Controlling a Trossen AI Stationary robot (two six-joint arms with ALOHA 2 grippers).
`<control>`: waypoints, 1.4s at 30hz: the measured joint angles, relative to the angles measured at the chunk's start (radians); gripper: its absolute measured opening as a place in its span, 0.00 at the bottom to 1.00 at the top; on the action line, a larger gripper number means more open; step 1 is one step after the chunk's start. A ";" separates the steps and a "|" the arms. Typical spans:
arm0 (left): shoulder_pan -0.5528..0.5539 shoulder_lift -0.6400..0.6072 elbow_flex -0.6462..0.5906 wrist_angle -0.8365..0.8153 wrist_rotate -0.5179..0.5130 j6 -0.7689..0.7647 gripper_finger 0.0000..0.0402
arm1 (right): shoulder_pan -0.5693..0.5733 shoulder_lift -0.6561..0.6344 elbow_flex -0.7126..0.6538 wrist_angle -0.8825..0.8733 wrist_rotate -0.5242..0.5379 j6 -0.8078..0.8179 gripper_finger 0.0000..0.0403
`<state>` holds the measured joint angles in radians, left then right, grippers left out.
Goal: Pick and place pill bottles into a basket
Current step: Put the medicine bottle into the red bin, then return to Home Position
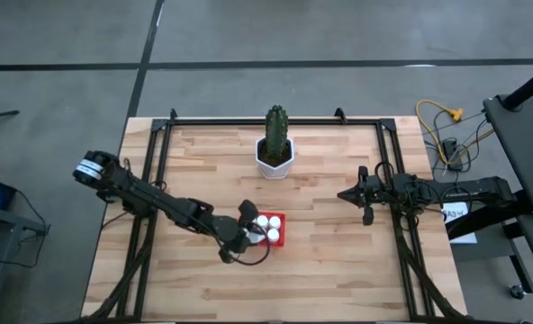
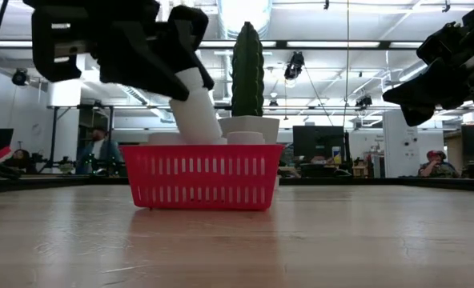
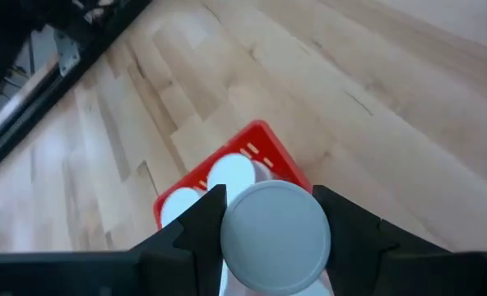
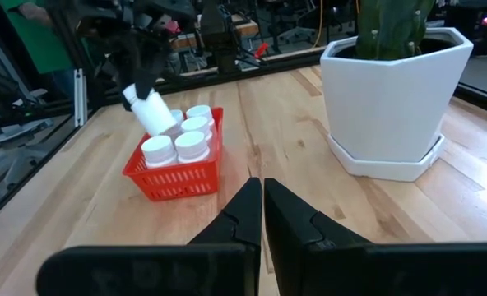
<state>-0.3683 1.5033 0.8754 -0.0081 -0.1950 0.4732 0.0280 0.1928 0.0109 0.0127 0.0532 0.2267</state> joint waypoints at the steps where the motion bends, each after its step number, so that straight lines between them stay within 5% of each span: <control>1: 0.000 0.002 -0.001 -0.002 0.000 -0.002 0.35 | 0.000 0.000 0.000 0.000 0.000 0.000 0.02; 24: 0.007 0.089 -0.010 0.053 0.013 -0.004 0.35 | 0.000 0.000 0.000 0.000 0.000 -0.001 0.02; 42: 0.008 0.065 -0.014 0.106 0.004 0.001 0.46 | 0.000 0.000 0.000 0.000 0.000 -0.001 0.02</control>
<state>-0.3599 1.5684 0.8615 0.0982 -0.1913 0.4740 0.0277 0.1925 0.0109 0.0124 0.0532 0.2260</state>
